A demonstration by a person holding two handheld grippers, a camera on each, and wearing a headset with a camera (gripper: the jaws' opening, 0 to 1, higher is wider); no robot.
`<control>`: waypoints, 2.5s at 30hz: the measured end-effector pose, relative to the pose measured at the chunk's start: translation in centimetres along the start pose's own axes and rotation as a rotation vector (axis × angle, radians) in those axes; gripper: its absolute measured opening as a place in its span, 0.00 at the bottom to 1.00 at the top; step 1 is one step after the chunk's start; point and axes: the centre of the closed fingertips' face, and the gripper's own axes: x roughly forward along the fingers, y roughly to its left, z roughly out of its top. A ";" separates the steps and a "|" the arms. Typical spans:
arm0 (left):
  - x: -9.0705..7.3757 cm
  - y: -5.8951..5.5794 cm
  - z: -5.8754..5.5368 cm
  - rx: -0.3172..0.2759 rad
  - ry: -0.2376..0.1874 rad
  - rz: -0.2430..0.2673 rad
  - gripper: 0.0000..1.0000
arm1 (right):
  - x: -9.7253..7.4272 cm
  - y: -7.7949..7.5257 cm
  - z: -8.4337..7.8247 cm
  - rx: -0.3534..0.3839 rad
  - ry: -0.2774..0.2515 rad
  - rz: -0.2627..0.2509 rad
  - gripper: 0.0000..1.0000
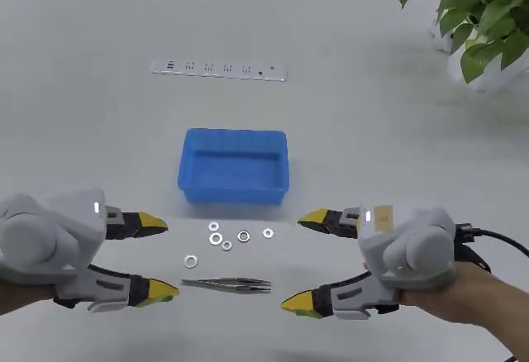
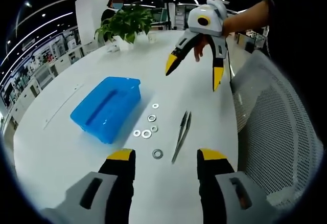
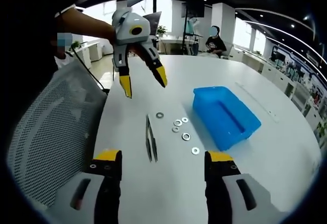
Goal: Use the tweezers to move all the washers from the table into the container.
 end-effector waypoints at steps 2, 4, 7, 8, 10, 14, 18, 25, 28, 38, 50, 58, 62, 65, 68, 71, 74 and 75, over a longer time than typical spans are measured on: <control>0.3 -0.1 -0.4 0.005 0.009 -0.009 0.51 | 0.3 0.2 -0.1 -0.011 0.010 0.007 0.64; 0.5 -0.2 -0.6 0.012 0.017 -0.016 0.49 | 0.7 0.3 -0.2 -0.017 0.015 0.015 0.61; 0.9 -0.4 -0.8 0.025 0.029 -0.026 0.45 | 1.1 0.6 -0.3 -0.030 0.026 0.026 0.57; 1.1 -0.5 -0.9 0.028 0.033 -0.031 0.44 | 1.3 0.6 -0.3 -0.038 0.033 0.032 0.56; 1.4 -0.7 -1.2 0.036 0.044 -0.043 0.43 | 1.7 0.7 -0.5 -0.044 0.044 0.041 0.53; 2.0 -0.8 -2.0 0.054 0.067 -0.060 0.39 | 2.4 0.8 -0.6 -0.049 0.058 0.052 0.48; 2.4 -0.9 -2.4 0.066 0.083 -0.076 0.35 | 3.1 1.0 -0.7 -0.060 0.071 0.063 0.44; 2.8 -1.2 -2.8 0.085 0.107 -0.104 0.29 | 4.3 1.2 -1.0 -0.067 0.087 0.082 0.35; 3.0 -1.4 -2.9 0.094 0.116 -0.115 0.26 | 4.8 1.2 -1.0 -0.052 0.087 0.082 0.33; 3.6 -1.7 -3.7 0.136 0.152 -0.153 0.19 | 6.1 1.9 -1.5 -0.048 0.112 0.105 0.27; 4.1 -1.6 -4.2 0.160 0.178 -0.181 0.12 | 7.2 2.3 -2.0 -0.062 0.135 0.125 0.19; 4.5 -1.5 -4.3 0.172 0.182 -0.183 0.09 | 7.5 2.1 -2.1 -0.081 0.141 0.118 0.14; 4.7 -1.4 -4.2 0.179 0.178 -0.183 0.06 | 7.5 1.9 -2.1 -0.093 0.146 0.118 0.12; 4.7 -1.5 -4.1 0.179 0.175 -0.186 0.06 | 7.5 2.0 -2.2 -0.103 0.149 0.119 0.12; 4.7 -1.4 -4.1 0.176 0.171 -0.184 0.06 | 7.5 1.9 -2.2 -0.107 0.149 0.119 0.11; 4.7 -1.4 -4.0 0.165 0.172 -0.181 0.06 | 7.5 1.9 -2.2 -0.109 0.151 0.120 0.11; 4.8 -1.4 -4.0 0.163 0.173 -0.179 0.06 | 7.5 1.9 -2.2 -0.113 0.155 0.123 0.11; 4.8 -1.4 -4.0 0.162 0.173 -0.179 0.06 | 7.4 1.9 -2.2 -0.114 0.155 0.124 0.11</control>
